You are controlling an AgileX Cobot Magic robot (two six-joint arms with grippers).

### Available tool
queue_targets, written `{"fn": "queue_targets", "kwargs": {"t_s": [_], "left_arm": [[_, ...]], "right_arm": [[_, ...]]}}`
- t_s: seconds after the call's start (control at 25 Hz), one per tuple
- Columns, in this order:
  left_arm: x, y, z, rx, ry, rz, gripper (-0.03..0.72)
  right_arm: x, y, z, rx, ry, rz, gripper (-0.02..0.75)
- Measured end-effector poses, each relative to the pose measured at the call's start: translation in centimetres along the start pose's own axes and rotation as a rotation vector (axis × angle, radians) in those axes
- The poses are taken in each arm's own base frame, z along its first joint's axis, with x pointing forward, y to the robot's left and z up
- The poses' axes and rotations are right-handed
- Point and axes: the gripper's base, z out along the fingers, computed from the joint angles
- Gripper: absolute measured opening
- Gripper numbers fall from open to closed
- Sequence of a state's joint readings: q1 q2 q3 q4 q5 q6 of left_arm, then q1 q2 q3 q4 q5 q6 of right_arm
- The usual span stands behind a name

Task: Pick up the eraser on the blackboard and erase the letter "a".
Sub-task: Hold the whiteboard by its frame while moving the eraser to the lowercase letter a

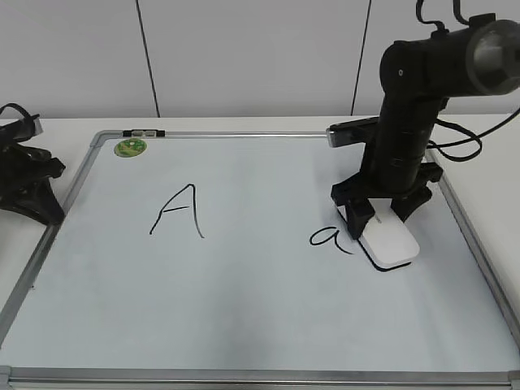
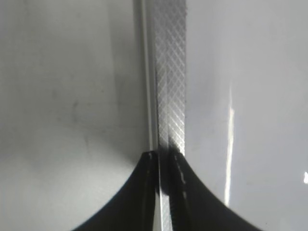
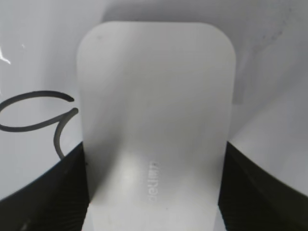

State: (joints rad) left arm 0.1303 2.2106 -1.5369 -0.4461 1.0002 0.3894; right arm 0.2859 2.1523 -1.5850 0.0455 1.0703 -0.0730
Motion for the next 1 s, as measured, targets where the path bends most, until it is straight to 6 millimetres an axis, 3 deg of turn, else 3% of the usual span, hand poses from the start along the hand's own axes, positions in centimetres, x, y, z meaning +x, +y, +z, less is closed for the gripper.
{"fn": "queue_targets", "kwargs": {"t_s": [0.12, 0.4, 0.52, 1.0], "left_arm": [[0.0, 0.0, 0.0, 0.0, 0.0, 0.0, 0.033], [0.0, 0.0, 0.0, 0.0, 0.0, 0.0, 0.033], [0.0, 0.0, 0.0, 0.0, 0.0, 0.0, 0.033], [0.0, 0.0, 0.0, -0.002, -0.001, 0.001, 0.033]], "right_arm": [[-0.4, 1.6, 0.1, 0.016, -0.006, -0.05, 0.533], [-1.8, 9.0, 0.4, 0.007, -0.022, -0.233, 0.533], [-1.9, 10.9, 0.5, 0.005, -0.018, -0.282, 0.533], [-2.0, 10.4, 0.5, 0.053, -0.009, -0.252, 0.533]]}}
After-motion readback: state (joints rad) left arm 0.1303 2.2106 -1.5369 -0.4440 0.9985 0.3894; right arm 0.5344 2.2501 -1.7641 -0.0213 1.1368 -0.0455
